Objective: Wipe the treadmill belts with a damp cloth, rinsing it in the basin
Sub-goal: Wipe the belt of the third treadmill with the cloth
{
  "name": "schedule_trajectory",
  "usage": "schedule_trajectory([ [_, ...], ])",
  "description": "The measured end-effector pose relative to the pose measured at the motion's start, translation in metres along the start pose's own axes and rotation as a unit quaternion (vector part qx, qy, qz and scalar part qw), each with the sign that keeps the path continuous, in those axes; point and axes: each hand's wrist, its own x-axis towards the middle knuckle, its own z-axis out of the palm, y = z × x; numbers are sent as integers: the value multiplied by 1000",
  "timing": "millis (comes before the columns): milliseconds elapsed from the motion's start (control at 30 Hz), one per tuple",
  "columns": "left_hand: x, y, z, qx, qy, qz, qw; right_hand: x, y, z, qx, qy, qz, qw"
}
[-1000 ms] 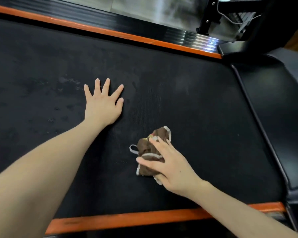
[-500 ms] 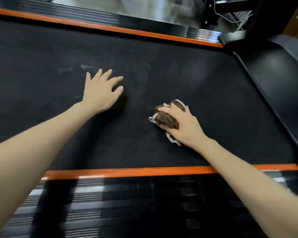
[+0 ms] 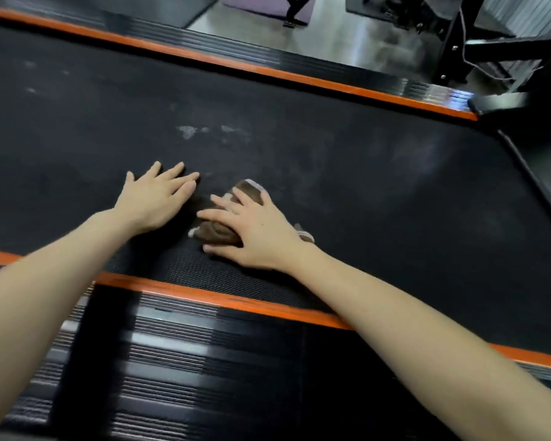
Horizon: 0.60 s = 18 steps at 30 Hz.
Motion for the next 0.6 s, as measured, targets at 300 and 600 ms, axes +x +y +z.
schedule_trajectory([
  [300,10,-7,-17,5,32,5,999,2,22,-13,17,-18,65,998],
  [600,83,24,-12,44,44,94,994,-24,91,-29,94,-3,368,925],
])
